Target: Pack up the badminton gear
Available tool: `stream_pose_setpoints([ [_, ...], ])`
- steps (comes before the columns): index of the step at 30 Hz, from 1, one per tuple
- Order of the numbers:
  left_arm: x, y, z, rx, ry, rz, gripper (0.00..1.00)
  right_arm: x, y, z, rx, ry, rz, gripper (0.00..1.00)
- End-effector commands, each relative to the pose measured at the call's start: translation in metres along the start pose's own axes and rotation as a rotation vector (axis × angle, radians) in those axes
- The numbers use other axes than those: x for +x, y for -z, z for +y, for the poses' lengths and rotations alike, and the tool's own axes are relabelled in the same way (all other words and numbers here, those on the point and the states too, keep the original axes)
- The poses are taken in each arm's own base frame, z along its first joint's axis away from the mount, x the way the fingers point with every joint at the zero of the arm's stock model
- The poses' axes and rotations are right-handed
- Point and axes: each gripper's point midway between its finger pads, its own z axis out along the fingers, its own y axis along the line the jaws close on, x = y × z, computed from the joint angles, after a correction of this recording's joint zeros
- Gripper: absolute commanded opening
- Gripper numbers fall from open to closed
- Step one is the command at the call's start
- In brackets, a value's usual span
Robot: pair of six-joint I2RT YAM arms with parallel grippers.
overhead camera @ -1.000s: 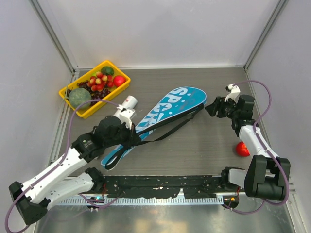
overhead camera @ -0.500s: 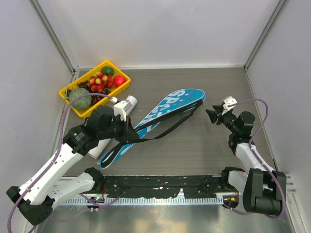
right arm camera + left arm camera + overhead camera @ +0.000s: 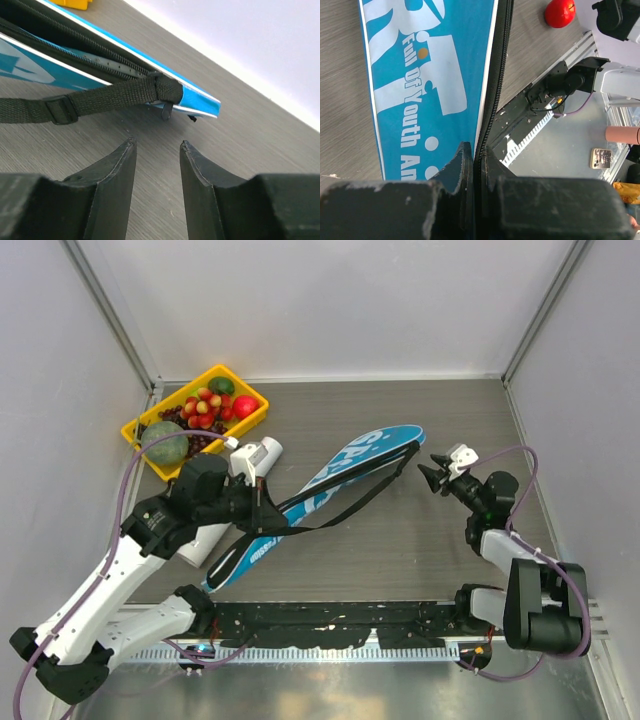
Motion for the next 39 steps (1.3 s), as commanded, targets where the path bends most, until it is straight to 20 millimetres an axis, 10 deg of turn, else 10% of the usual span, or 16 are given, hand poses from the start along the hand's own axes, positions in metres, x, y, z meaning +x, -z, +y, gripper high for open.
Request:
stream_pose_setpoints([
  [1, -0.016, 0.015, -0.031, 0.12, -0.009, -0.047, 0.0, -0.011, -0.01, -0.011, 0.009, 0.073, -0.037, 0.43],
  [17, -0.01, 0.013, -0.026, 0.124, 0.006, -0.051, 0.0, -0.02, -0.038, -0.018, 0.058, 0.133, -0.008, 0.39],
  [30, -0.009, 0.01, -0.025, 0.126, 0.006, -0.052, 0.0, -0.025, -0.039, -0.02, 0.05, 0.149, -0.001, 0.05],
  [39, -0.01, 0.007, -0.025, 0.132, 0.009, -0.062, 0.0, -0.033, -0.045, 0.002, -0.036, 0.077, -0.014, 0.05],
])
